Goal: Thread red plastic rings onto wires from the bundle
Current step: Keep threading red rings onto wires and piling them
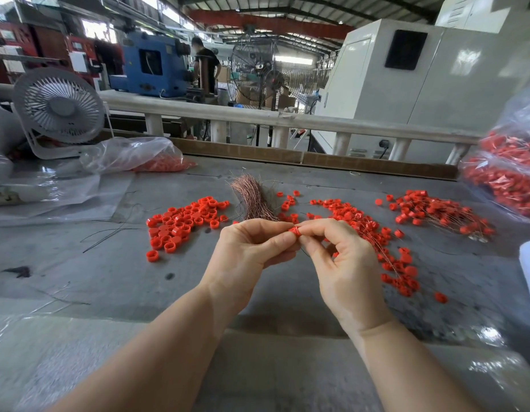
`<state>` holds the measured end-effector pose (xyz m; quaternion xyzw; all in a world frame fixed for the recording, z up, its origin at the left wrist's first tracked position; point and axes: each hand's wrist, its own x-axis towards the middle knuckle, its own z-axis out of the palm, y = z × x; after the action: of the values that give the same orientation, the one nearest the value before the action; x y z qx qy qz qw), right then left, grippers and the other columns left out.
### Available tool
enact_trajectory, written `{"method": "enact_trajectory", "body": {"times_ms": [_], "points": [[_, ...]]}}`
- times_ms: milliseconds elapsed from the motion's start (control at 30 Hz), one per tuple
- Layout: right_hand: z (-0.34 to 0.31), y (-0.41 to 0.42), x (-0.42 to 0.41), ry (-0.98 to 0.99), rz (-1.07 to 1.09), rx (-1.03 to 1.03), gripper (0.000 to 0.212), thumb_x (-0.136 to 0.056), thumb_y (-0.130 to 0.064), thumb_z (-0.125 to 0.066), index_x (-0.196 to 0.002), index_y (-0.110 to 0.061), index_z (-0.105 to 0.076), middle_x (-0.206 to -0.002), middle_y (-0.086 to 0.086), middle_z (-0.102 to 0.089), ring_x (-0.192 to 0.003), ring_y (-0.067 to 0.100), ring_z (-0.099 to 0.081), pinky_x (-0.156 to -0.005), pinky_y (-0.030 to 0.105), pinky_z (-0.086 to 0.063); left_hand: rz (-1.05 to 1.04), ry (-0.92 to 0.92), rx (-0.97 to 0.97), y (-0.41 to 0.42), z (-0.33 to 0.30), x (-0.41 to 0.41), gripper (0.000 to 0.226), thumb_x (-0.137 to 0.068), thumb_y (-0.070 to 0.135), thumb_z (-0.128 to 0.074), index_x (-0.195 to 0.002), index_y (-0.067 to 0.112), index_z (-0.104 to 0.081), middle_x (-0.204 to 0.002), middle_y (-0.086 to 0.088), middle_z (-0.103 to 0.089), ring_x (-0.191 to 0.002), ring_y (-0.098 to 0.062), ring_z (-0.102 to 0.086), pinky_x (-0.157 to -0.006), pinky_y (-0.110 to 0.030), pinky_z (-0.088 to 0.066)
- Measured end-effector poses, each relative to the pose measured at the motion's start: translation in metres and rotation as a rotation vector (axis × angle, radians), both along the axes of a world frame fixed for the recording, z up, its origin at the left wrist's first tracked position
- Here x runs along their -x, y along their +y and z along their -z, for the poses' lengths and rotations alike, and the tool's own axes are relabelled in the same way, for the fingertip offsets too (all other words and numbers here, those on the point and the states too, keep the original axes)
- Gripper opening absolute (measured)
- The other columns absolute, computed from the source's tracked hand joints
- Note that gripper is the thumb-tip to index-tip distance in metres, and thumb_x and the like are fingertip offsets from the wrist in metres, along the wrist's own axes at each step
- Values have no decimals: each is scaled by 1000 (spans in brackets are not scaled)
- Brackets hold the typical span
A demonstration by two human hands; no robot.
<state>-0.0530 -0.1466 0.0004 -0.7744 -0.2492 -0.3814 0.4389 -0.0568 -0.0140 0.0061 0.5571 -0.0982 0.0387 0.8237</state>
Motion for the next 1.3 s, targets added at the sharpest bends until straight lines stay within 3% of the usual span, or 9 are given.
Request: {"method": "enact_trajectory", "body": {"times_ms": [167, 367, 500, 800, 1133, 1300], "points": [[1, 2, 0, 4, 2, 34, 15, -82, -5, -58, -90, -11, -69, -89, -14, -61, -87, 6, -58, -81, 21, -47, -30, 21, 12, 2, 0, 0, 12, -58, 14, -70, -67, 17, -76, -66, -4, -71, -61, -11, -68, -58, -18, -53], [0, 2, 2, -13, 58, 59, 10, -76, -11, -65, -85, -13, -68, -83, -15, -57, -76, 2, -52, -71, 15, -41, -34, 41, -66, 0, -2, 2, 10, -60, 17, -69, -67, 18, -76, -66, -2, -71, -59, -7, -66, -55, -16, -52], [0, 3, 5, -26, 122, 87, 11, -72, -14, -68, -82, -11, -67, -80, -14, -55, -75, 2, -48, -71, 11, -35, -39, 51, -97, -1, -2, 2, 12, -72, 9, -69, -68, 18, -76, -68, -3, -72, -59, -6, -64, -58, -17, -52], [0, 0, 3, -3, 187, 97, 12, -74, -4, -75, -80, -8, -66, -78, -7, -59, -73, 10, -52, -68, 14, -37, 13, 92, -142, -3, -8, 6, 26, -89, 18, -56, -73, 20, -77, -77, -3, -74, -76, -12, -70, -58, -18, -52], [0, 0, 3, 47, 156, 90, 7, -80, -9, -71, -78, -9, -64, -70, -2, -61, -62, 13, -55, -59, 22, -44, 50, 114, -124, -3, -10, 7, 25, -88, 15, -57, -73, 16, -77, -74, -6, -72, -69, -13, -69, -56, -18, -51], [-1, 1, 4, 15, 180, 123, 8, -79, -11, -68, -75, -8, -63, -67, -1, -59, -60, 11, -50, -57, 12, -35, 56, 113, -122, -2, -10, 7, 25, -87, 14, -56, -72, 16, -77, -72, -5, -72, -67, -13, -69, -55, -19, -52]]}}
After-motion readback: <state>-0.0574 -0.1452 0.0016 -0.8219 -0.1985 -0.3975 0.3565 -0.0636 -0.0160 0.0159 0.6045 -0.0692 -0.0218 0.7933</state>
